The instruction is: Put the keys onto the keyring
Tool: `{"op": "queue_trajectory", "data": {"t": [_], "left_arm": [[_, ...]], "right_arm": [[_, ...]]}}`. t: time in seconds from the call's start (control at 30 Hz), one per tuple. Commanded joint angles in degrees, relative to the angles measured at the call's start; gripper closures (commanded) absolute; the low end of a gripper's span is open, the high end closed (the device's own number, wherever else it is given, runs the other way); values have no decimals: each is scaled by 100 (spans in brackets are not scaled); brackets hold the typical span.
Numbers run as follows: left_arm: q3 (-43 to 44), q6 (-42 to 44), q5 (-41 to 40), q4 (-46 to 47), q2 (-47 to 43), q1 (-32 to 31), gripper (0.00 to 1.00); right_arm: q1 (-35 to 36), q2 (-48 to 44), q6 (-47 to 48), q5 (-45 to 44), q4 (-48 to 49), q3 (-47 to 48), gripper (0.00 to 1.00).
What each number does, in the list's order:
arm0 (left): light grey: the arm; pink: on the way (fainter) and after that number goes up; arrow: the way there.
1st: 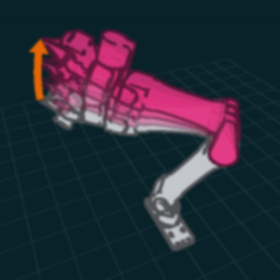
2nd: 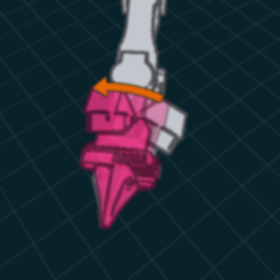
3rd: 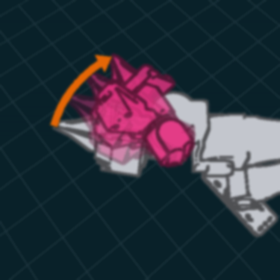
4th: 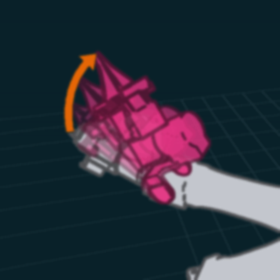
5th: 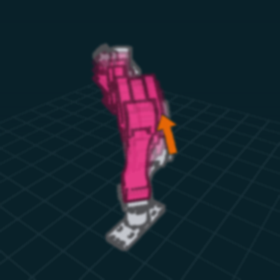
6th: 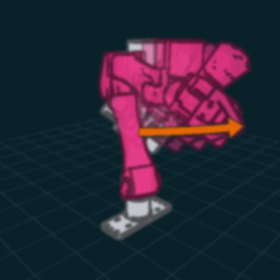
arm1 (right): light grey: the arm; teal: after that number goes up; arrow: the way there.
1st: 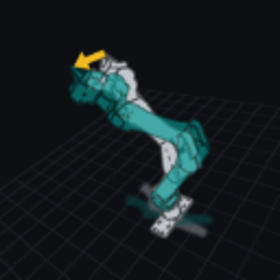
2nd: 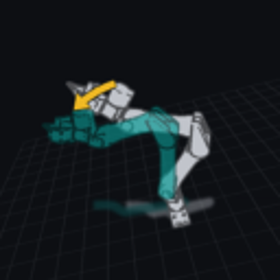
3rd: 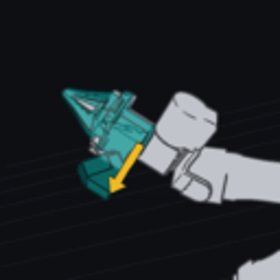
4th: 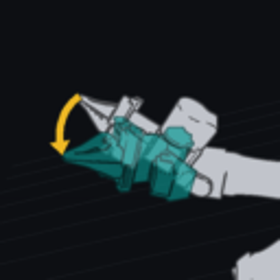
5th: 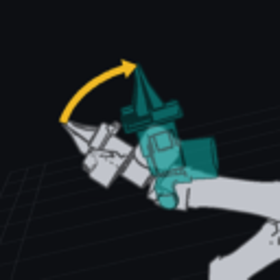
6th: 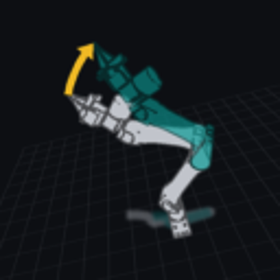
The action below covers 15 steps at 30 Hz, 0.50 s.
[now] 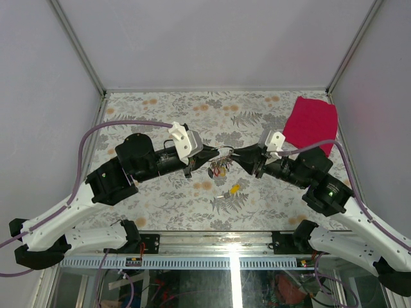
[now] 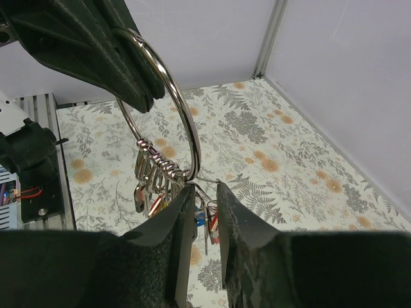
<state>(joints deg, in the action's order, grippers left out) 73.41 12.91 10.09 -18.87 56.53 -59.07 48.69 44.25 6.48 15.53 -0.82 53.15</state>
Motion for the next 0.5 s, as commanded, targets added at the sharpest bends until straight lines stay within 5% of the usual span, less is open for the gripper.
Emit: {"op": "queue_trajectory", "data": {"t": [0.0,0.47], "left_arm": [[221,-73,59,464,-17,27,100],[239,-86,57,455,-10,27,100]], "right_arm": [[-1,-164,-7,-218,382,93,74],[-4,-324,70,-533,368,40,54]]}}
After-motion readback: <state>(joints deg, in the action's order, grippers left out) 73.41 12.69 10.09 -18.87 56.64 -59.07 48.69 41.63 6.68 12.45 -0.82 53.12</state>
